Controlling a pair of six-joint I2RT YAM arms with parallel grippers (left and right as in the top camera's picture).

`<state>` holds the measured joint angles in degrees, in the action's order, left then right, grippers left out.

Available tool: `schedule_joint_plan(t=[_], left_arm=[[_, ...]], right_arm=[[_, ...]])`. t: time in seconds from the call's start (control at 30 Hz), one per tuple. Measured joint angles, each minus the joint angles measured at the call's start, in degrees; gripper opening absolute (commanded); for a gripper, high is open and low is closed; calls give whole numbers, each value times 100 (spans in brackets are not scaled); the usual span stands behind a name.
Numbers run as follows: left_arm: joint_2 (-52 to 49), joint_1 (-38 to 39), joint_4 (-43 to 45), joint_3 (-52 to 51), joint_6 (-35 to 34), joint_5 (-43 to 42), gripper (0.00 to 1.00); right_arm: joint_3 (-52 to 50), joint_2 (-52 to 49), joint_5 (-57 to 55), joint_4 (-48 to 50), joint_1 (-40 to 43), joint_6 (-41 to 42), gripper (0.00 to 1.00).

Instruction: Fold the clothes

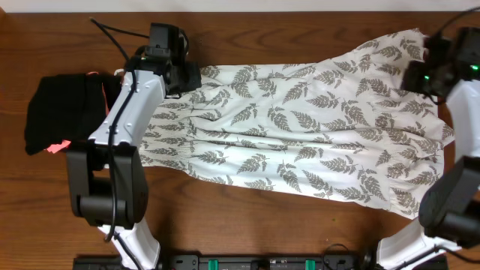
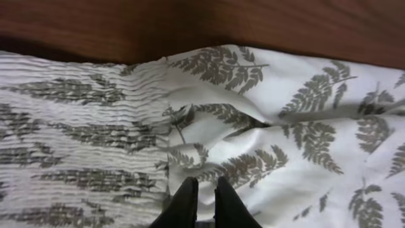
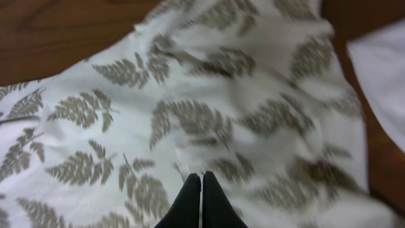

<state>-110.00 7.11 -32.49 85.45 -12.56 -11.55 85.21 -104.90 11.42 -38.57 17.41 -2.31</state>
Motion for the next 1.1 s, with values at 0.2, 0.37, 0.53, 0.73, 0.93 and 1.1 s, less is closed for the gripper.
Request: schedule_joint_plan(t=[0.2, 0.37, 0.53, 0.73, 0.93, 1.1], left_arm=[[-407, 33, 282, 0, 81, -2, 12], [-866, 98, 616, -2, 83, 0, 12], [-1093, 136, 1108, -7, 83, 0, 12], [-1408, 136, 1558, -7, 83, -2, 12], [-1700, 129, 2000, 74, 85, -26, 12], [-1853, 129, 2612, 92, 83, 0, 12]], right_arm=[[-15, -846, -208, 490, -339, -136, 2], [-90, -1670, -501, 905, -415, -173, 7], [-114, -1849, -597, 1502, -415, -188, 6], [-109, -2028, -684, 1943, -501, -195, 3], [-26, -2188, -741, 2275, -699, -195, 5], [87, -2444, -765, 2898, -901, -122, 9]])
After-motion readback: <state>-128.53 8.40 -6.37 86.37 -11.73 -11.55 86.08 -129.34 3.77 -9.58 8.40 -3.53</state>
